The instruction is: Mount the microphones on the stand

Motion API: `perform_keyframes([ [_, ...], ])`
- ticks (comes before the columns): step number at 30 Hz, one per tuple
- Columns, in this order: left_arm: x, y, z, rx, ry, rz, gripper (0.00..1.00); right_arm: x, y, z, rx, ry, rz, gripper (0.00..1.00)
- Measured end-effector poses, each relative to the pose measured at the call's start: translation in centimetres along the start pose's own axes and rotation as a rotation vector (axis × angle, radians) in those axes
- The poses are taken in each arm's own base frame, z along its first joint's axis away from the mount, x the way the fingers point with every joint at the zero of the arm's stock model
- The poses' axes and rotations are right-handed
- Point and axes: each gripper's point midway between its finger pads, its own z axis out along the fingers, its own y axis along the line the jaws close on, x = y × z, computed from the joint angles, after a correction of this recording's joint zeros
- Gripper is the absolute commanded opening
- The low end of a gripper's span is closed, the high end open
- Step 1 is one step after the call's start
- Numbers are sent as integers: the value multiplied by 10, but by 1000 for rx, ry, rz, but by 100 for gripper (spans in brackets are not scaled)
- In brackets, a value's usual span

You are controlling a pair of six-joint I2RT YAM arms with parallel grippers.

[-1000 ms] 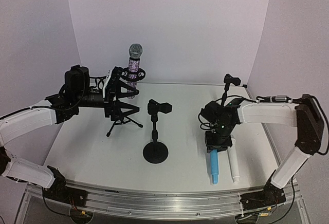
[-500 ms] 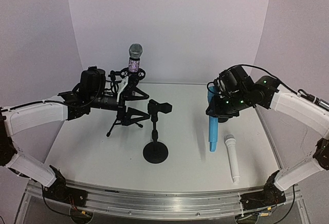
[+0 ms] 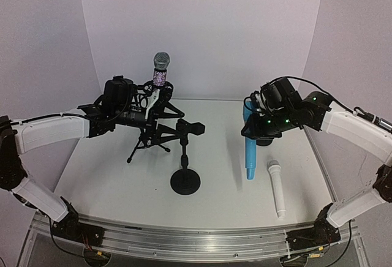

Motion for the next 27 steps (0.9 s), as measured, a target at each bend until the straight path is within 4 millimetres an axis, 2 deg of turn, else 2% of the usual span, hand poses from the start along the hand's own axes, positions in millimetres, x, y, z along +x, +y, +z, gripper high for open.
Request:
perform_keyframes([
  [5, -6, -2, 0, 21, -15, 12, 70, 3, -1, 3, -2, 7, -7, 0],
  [17, -2, -5, 0, 37, -3, -7, 69, 8, -3, 5, 5, 16, -14, 0],
  [23, -2, -5, 1, 37, -1, 1, 59, 8, -3, 4, 3, 14, -14, 0],
  [27, -1, -5, 1, 37, 2, 8, 57, 6, -3, 2, -1, 7, -13, 0],
])
